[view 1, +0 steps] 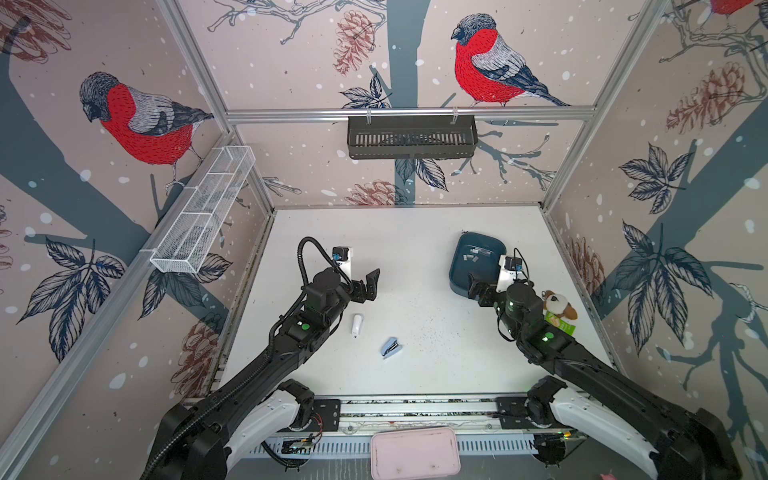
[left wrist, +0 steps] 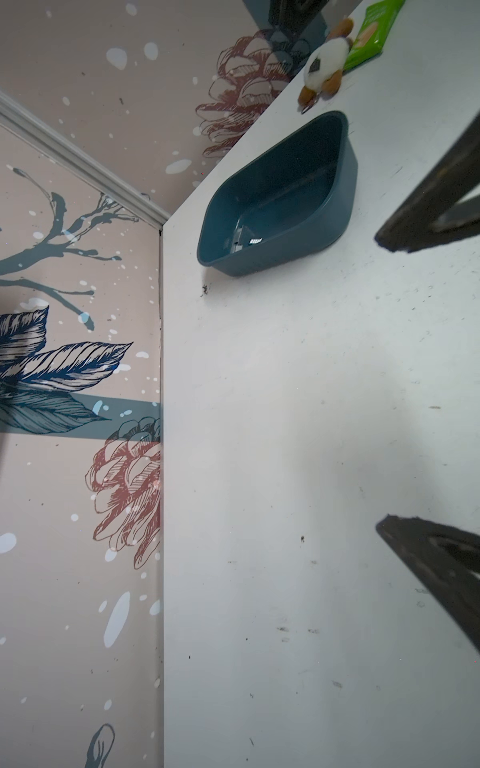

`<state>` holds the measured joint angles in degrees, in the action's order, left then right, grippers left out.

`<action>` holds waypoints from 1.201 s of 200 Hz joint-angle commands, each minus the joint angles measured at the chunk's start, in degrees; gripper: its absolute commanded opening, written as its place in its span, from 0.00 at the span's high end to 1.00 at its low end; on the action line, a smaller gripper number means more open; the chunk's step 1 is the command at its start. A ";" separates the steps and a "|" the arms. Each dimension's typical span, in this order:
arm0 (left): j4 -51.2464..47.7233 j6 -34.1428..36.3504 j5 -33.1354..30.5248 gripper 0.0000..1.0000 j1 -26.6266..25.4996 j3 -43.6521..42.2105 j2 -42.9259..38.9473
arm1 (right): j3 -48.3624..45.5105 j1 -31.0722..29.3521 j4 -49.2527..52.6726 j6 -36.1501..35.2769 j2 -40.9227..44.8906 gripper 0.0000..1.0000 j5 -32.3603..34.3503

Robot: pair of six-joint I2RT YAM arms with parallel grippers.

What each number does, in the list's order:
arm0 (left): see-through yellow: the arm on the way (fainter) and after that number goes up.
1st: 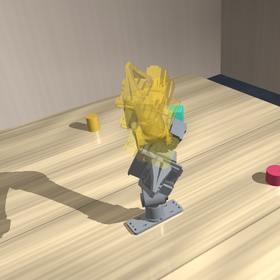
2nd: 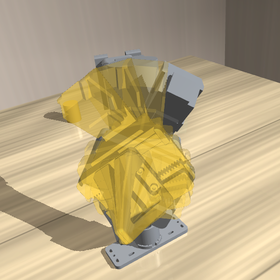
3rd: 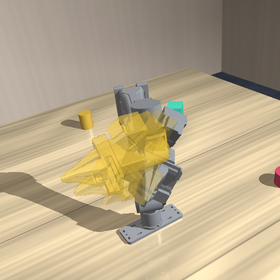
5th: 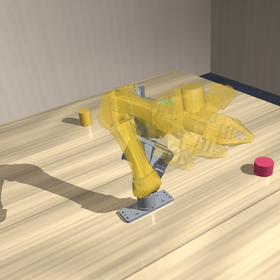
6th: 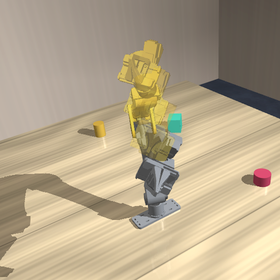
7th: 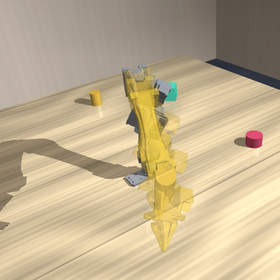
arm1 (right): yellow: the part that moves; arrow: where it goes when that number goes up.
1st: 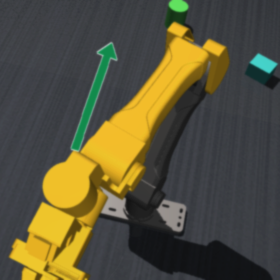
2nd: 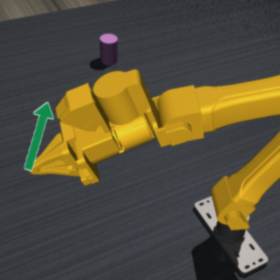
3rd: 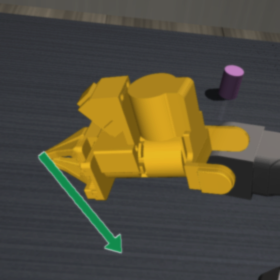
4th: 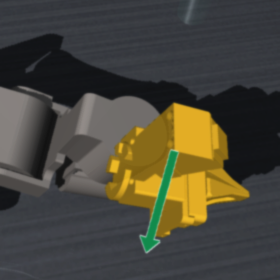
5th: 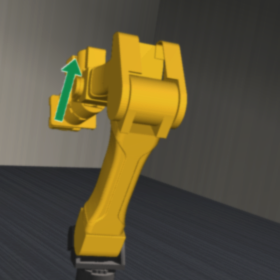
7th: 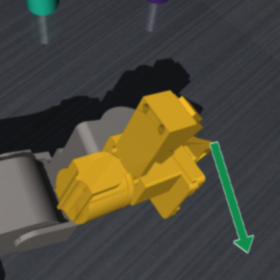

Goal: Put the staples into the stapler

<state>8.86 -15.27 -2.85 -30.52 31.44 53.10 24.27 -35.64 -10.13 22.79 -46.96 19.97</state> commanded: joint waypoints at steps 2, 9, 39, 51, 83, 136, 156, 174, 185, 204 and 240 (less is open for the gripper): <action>-6.03 -1.64 1.99 0.02 -2.45 -0.72 -2.06 | -0.96 -2.06 5.34 2.82 3.48 0.00 -1.34; -6.52 -1.77 2.79 0.02 -3.29 -1.54 -2.81 | -1.37 -2.68 6.33 3.25 4.93 0.00 -2.64; -9.43 -4.73 2.35 0.04 -8.48 -3.45 -4.47 | -3.50 -4.29 11.07 5.20 9.97 0.00 -7.64; -10.64 -7.08 2.41 0.06 -10.51 -3.69 -4.05 | -4.03 -4.78 13.01 6.35 11.15 0.00 -8.84; -17.37 -15.12 -0.48 0.10 -14.99 -3.37 -1.67 | -5.20 -6.23 14.41 7.35 12.21 0.00 -13.71; -23.48 -22.15 5.31 0.15 -16.67 -3.02 3.68 | -5.02 -11.22 14.81 7.75 8.12 0.00 -11.69; -24.04 -22.26 8.53 0.15 -17.23 -3.44 4.63 | -5.10 -12.55 14.06 8.37 7.23 0.00 -10.67; -23.94 -22.59 10.45 0.15 -18.27 -4.36 4.72 | -5.02 -13.14 13.80 8.61 6.33 0.00 -10.57; -24.23 -23.29 11.17 0.15 -18.85 -4.95 4.81 | -5.02 -13.46 13.82 8.66 5.64 0.00 -10.31; -25.58 -24.48 11.04 0.12 -19.22 -5.92 4.82 | -4.85 -13.89 14.08 8.80 4.80 0.00 -9.02; -23.45 -24.95 12.53 0.10 -20.59 -7.49 5.62 | -5.20 -14.11 13.95 9.38 4.67 0.00 -6.63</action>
<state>-15.53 -39.00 7.79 -50.28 24.45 58.08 19.09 -49.58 4.91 31.38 -42.24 10.72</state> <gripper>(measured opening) 0.890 0.996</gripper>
